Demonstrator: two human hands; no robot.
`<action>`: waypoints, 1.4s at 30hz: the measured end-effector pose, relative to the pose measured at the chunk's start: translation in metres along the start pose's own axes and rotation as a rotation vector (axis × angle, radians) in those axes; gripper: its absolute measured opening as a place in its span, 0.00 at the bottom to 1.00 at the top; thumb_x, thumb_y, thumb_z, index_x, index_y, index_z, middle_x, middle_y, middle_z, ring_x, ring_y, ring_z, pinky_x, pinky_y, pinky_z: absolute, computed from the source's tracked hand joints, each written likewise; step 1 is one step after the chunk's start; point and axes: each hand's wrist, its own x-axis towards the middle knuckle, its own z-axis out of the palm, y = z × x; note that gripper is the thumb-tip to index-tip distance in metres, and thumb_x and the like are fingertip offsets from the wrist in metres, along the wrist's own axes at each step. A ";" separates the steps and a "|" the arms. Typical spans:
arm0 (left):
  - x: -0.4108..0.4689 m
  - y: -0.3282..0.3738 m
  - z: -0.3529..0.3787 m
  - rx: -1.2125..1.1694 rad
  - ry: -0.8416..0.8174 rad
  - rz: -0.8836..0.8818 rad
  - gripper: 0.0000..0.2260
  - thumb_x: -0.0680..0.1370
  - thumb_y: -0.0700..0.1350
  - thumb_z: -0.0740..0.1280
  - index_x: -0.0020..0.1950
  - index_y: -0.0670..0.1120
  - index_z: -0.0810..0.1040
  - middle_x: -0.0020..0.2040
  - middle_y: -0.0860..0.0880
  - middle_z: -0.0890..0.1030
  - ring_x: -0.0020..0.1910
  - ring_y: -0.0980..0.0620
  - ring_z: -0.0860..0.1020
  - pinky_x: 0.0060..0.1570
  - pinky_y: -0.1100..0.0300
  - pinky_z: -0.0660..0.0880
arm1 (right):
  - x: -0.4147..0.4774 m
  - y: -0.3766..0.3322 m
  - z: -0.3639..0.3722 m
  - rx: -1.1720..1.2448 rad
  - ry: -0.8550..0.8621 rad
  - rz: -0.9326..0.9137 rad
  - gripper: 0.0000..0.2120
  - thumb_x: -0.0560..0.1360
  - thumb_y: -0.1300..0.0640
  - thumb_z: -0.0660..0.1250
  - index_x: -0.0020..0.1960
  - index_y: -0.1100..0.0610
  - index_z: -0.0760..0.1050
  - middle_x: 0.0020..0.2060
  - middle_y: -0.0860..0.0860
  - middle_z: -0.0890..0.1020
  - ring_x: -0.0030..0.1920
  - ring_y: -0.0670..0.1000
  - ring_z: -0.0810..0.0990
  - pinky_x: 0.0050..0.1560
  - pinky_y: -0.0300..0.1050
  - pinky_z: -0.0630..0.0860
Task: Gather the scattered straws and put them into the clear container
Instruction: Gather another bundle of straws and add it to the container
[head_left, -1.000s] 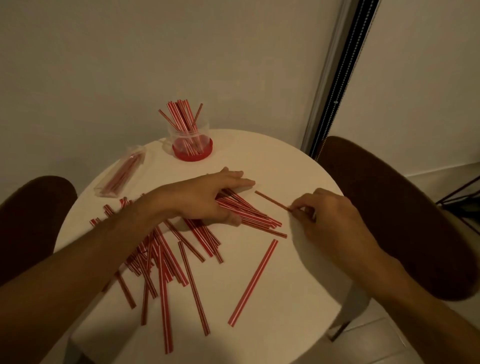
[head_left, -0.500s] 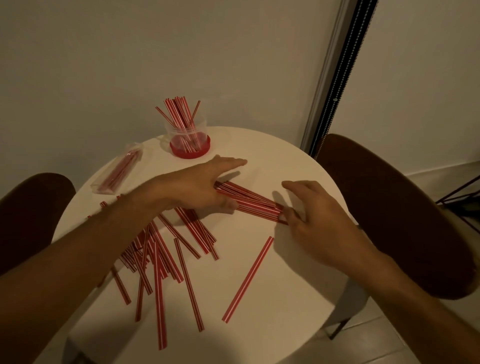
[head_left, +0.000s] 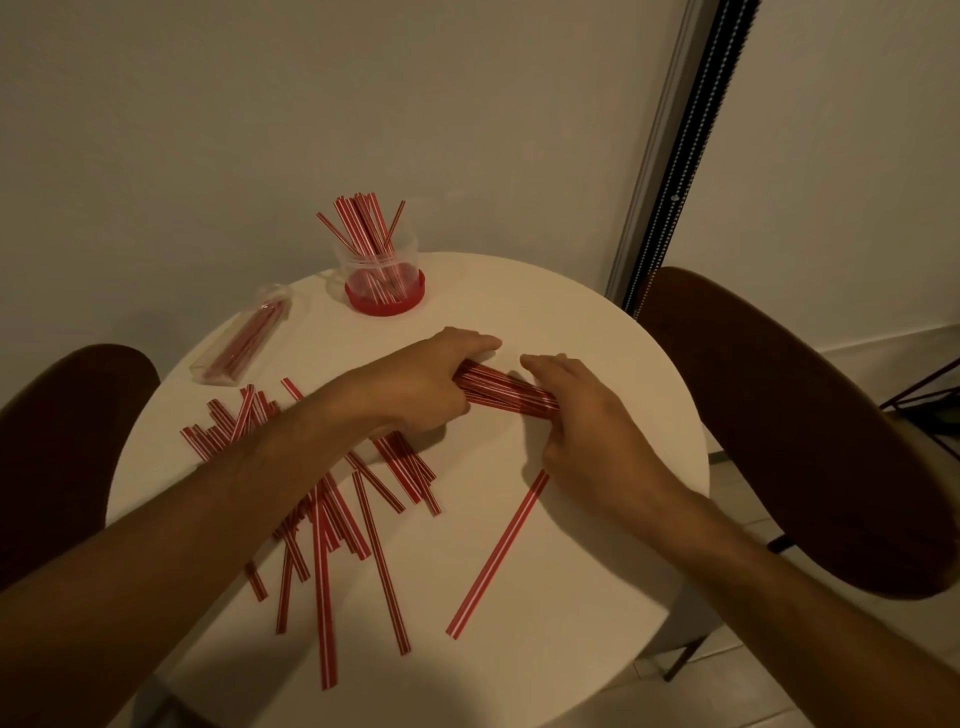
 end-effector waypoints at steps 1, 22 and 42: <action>-0.001 0.000 0.000 0.023 0.015 0.008 0.30 0.76 0.34 0.67 0.76 0.51 0.64 0.74 0.51 0.65 0.69 0.52 0.68 0.61 0.64 0.63 | 0.002 0.001 -0.001 -0.012 -0.011 -0.014 0.32 0.72 0.73 0.66 0.73 0.58 0.67 0.65 0.55 0.75 0.65 0.53 0.71 0.56 0.17 0.55; -0.004 0.006 0.013 0.303 0.215 0.059 0.06 0.79 0.39 0.66 0.53 0.47 0.73 0.50 0.49 0.71 0.49 0.52 0.66 0.49 0.55 0.66 | 0.042 -0.017 -0.006 -0.339 -0.175 -0.173 0.12 0.80 0.57 0.61 0.63 0.56 0.73 0.51 0.55 0.76 0.50 0.53 0.70 0.49 0.47 0.69; -0.010 -0.009 0.014 0.361 0.180 0.124 0.06 0.79 0.39 0.63 0.52 0.48 0.68 0.47 0.51 0.69 0.47 0.51 0.65 0.48 0.54 0.63 | 0.035 -0.024 0.009 -0.519 -0.155 -0.233 0.09 0.76 0.64 0.55 0.56 0.59 0.67 0.49 0.56 0.72 0.45 0.52 0.64 0.43 0.46 0.58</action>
